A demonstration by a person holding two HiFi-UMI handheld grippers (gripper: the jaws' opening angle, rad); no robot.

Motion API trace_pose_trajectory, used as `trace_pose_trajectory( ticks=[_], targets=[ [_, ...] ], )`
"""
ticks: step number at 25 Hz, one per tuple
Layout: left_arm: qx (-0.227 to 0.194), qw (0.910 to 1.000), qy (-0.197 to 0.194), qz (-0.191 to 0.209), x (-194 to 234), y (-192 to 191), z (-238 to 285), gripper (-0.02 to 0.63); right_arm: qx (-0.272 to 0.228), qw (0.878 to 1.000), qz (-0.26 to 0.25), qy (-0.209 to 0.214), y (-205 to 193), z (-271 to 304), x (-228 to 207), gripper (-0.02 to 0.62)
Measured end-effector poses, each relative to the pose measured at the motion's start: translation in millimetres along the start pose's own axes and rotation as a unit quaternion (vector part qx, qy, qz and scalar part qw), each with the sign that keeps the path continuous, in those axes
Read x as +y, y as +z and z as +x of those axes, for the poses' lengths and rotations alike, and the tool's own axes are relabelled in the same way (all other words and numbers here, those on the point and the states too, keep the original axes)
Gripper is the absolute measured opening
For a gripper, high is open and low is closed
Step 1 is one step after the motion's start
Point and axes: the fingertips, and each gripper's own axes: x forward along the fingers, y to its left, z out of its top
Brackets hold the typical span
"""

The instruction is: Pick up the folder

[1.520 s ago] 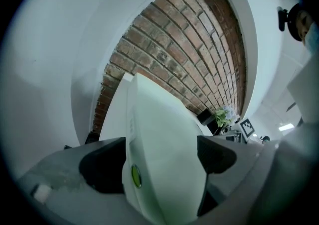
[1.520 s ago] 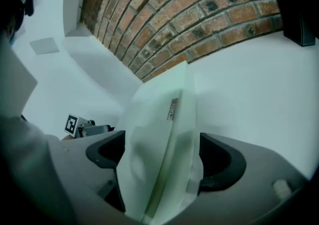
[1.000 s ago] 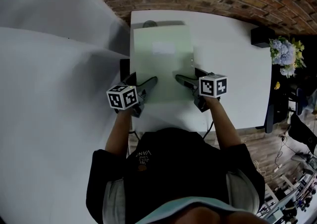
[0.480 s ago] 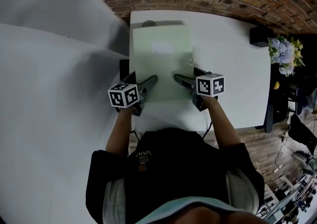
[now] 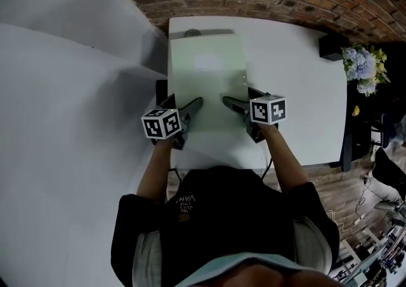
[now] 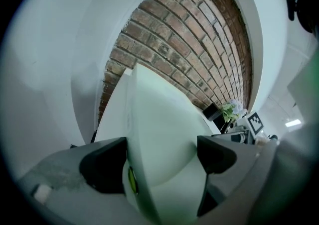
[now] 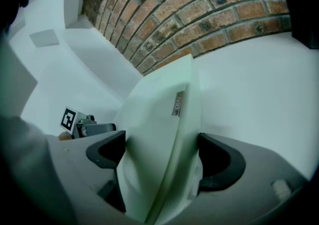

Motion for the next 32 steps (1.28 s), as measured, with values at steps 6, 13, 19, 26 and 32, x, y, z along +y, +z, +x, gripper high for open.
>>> trace_pose_trajectory(
  ticks=[6,13,19,26,32],
  targets=[
    [-0.010,0.9999,0.002,0.003,-2.0,-0.7,-4.9,0.448,-0.007,1.000,-0.009,-0.002,-0.5,-2.2,4.2,0.448],
    [-0.032,0.9992,-0.001,0.025,-15.6,6.0,-11.6,0.447,-0.032,0.999,-0.026,-0.006,6.0,-16.8,10.4,0.446],
    [-0.048,0.9972,-0.005,0.058,-33.7,13.7,-17.4,0.446,-0.054,0.998,-0.037,-0.007,10.4,-33.8,15.6,0.448],
    [-0.073,0.9943,-0.007,0.078,-57.1,22.8,-27.6,0.446,-0.084,0.995,-0.060,-0.010,20.0,-58.5,24.7,0.449],
    [-0.096,0.9909,-0.004,0.094,-76.5,29.3,-36.7,0.448,-0.103,0.992,-0.075,-0.008,24.7,-77.3,32.4,0.451]
  ],
)
